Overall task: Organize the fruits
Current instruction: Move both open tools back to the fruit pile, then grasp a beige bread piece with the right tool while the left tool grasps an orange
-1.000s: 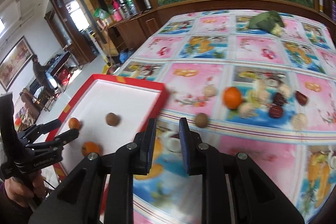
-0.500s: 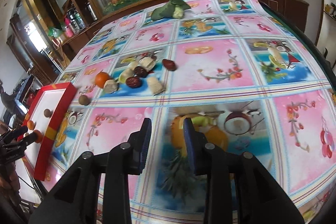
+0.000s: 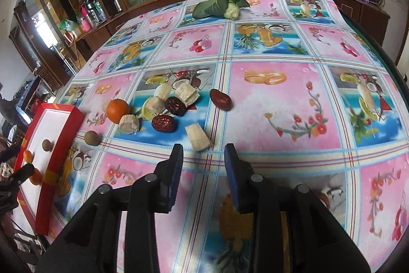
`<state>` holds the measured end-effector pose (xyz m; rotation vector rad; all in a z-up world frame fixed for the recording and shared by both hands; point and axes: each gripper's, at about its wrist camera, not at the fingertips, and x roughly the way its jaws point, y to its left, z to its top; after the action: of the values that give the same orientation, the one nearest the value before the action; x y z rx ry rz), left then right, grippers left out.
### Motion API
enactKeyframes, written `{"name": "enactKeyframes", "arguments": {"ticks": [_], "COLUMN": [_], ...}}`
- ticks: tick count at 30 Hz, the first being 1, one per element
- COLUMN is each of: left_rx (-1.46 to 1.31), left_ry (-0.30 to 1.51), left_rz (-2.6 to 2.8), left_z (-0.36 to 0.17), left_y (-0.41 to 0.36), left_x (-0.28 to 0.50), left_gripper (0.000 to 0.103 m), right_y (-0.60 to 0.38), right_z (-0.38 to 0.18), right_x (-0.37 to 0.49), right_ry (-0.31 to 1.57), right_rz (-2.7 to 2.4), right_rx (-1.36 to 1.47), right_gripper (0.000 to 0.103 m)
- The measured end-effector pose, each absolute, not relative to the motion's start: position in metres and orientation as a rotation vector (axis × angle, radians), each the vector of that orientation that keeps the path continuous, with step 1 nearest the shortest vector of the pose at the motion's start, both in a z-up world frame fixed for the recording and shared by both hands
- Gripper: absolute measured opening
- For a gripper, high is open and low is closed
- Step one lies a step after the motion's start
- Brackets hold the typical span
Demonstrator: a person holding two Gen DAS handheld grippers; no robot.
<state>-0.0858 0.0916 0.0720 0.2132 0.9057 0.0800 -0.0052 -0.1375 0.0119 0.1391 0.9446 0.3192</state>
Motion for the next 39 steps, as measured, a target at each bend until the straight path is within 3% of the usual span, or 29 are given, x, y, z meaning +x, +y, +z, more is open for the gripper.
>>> {"name": "enactKeyframes", "arguments": {"ticks": [12, 19, 21, 23, 39], "left_rx": [0.285, 0.348, 0.355, 0.383, 0.478], "left_ry": [0.905, 0.926, 0.937, 0.948, 0.944], "left_rz": [-0.111, -0.164, -0.173, -0.189, -0.317], "left_z": [0.053, 0.040, 0.037, 0.034, 0.033], "left_y": [0.040, 0.019, 0.017, 0.012, -0.010], "left_x": [-0.010, 0.014, 0.021, 0.026, 0.042], "left_gripper": [0.079, 0.078, 0.071, 0.058, 0.058], "right_y": [-0.135, -0.135, -0.136, -0.138, -0.138], "right_z": [0.002, 0.003, 0.004, 0.006, 0.002], "right_x": [0.013, 0.014, 0.014, 0.013, 0.013], "right_ry": [0.939, 0.930, 0.927, 0.920, 0.950], "right_rz": [0.357, 0.361, 0.359, 0.357, 0.357], "right_rx": [0.128, 0.119, 0.123, 0.128, 0.131], "right_gripper": [0.035, 0.023, 0.023, 0.023, 0.023]}}
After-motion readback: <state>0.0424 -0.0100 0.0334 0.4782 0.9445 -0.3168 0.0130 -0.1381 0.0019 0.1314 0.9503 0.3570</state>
